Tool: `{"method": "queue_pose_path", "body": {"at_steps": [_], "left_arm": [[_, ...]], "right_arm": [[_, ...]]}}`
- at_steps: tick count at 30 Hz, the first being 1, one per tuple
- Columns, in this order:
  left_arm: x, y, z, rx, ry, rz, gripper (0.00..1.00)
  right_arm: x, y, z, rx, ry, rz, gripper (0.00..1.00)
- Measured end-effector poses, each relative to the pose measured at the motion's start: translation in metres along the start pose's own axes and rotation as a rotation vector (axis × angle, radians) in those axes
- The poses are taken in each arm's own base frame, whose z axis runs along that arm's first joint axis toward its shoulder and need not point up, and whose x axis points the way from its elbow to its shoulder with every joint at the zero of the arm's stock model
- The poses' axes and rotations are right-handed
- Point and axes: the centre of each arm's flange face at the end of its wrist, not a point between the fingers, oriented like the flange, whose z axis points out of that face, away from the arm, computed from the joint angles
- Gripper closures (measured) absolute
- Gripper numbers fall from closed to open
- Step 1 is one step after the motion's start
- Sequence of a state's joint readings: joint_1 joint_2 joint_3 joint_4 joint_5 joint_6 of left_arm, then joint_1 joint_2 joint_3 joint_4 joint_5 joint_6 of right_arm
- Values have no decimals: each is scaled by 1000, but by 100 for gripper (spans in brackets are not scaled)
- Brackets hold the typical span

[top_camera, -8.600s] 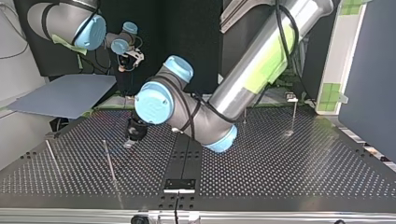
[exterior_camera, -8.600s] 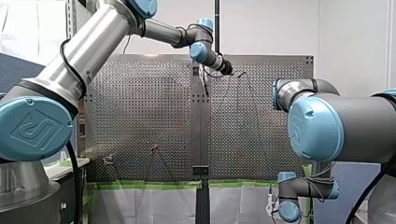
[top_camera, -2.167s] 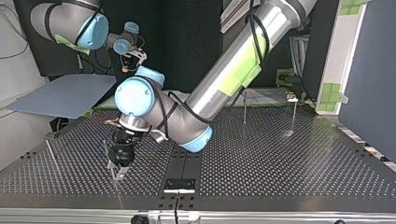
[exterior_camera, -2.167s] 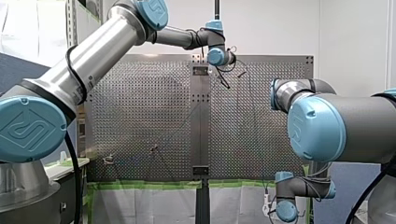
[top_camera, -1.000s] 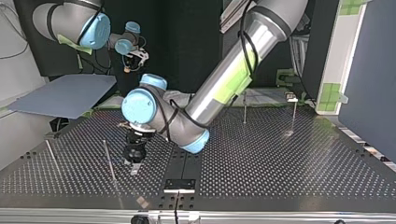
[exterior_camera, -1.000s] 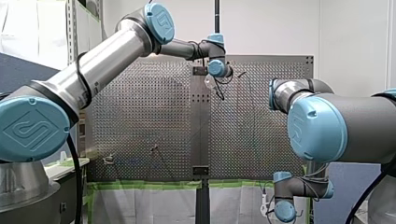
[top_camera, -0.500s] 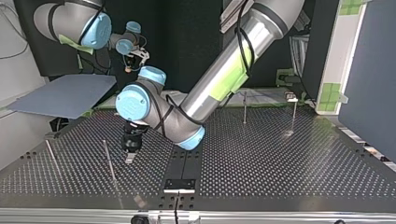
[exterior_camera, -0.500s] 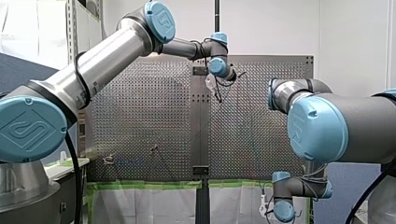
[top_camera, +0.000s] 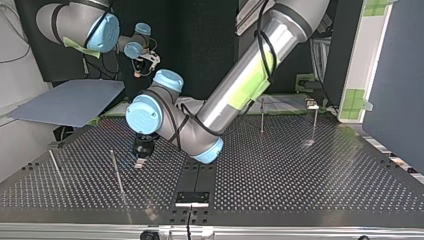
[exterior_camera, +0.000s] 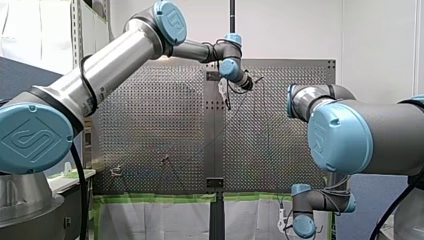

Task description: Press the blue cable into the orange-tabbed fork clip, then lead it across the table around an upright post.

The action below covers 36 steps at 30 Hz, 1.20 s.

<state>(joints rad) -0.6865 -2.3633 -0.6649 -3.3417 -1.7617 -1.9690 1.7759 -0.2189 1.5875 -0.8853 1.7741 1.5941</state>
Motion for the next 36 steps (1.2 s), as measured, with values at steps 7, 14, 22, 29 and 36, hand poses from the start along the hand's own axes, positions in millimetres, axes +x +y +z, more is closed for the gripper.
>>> {"method": "queue_pose_path", "body": {"at_steps": [7, 14, 22, 29, 36], "left_arm": [[-9, -2, -11, -4, 39, -3, 2], [-11, -12, -24, 29, 97, -14, 2], [-25, -22, -41, 74, 152, -12, 2], [-29, -28, -50, 95, 181, -1, 2], [-35, -39, -59, 127, 179, 51, 2]], "right_arm": [[0, -1, 0, 4, -1, 0, 100], [0, -2, -1, 6, -2, -1, 100], [-1, -2, -1, 7, -5, -3, 100], [-1, -4, -2, 10, -7, -5, 100], [-1, -4, -2, 11, -7, -5, 100]]}}
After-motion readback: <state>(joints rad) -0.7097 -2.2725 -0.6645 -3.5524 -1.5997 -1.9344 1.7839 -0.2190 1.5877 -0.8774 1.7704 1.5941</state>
